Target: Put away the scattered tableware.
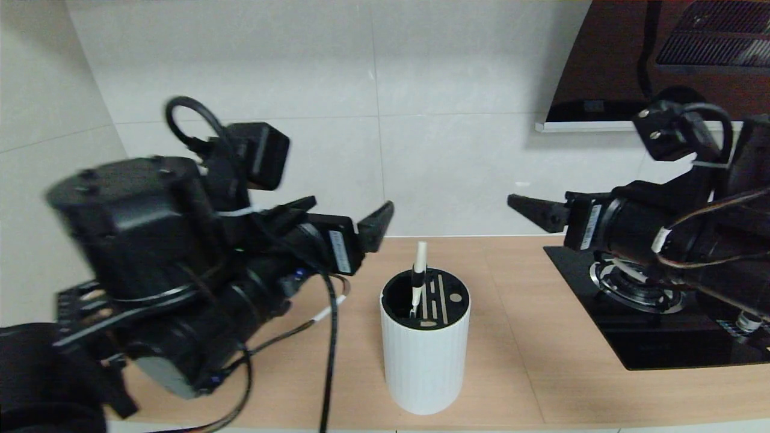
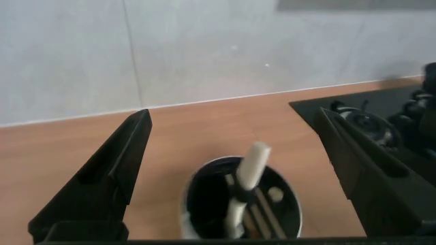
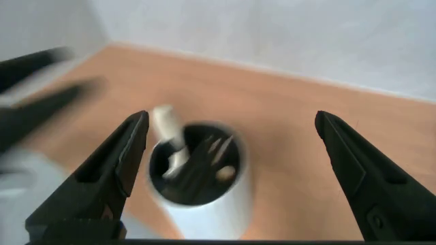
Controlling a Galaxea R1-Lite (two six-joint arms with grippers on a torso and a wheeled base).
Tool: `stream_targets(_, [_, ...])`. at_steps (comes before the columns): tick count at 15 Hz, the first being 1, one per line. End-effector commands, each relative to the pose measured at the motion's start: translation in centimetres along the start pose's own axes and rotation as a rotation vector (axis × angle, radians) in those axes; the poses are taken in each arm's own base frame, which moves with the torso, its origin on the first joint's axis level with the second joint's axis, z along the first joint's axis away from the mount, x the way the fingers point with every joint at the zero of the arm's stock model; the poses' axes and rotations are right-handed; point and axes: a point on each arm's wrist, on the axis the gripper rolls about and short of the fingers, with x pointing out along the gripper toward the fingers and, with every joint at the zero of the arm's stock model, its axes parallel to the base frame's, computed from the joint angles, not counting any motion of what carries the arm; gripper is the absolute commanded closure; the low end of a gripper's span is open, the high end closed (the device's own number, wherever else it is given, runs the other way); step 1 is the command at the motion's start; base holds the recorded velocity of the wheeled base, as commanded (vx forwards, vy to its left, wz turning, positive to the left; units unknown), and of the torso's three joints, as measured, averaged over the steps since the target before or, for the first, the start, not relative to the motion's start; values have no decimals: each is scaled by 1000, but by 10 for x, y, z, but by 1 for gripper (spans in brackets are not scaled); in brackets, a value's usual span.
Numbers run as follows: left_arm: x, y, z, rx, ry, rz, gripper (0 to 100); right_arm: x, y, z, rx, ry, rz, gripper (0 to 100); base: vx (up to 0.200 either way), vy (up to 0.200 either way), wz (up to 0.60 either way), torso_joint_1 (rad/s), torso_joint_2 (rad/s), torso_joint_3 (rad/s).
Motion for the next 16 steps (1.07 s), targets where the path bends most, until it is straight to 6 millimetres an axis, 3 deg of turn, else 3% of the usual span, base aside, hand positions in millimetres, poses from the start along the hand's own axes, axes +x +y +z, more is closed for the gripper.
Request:
stream_targets(1, [-88,62,53,-23,-105,43,0,-38,-22,26,17,-122,-72,0,0,0,0,0,0,0])
stream_targets(3, [-139,80,56,-20,-114,85,0,-79,-37,25,-26,-171,-128,0,0,0,0,0,0,0])
stream_targets(4, [-153,83,54,-20,-117,91,0,-90,-41,23,-36,-185,-152,0,0,0,0,0,0,0])
stream_targets(6, [-213,95,38,-20,-126,114,0,-141,-59,17,-61,-258,-292,0,0,0,0,0,0,0])
stream_targets(7, [-222,97,35,-18,-123,138,0,-151,-60,15,-62,-264,-318,0,0,0,0,0,0,0])
stream_targets(8, [-246,101,24,-13,-123,201,0,-187,-56,7,-65,-288,-334,0,0,0,0,0,0,0])
stream_targets(11, [-274,102,8,-13,-174,287,0,-251,-45,-23,-70,-247,-306,0,0,0,0,0,0,0])
stream_targets(14, [-300,97,-10,20,-250,379,0,-287,-39,-59,-100,-262,-367,0,0,0,0,0,0,0])
stream_targets(16, [-315,93,-20,40,-288,431,0,-298,-36,-77,-171,-269,-412,0,0,0,0,0,0,0])
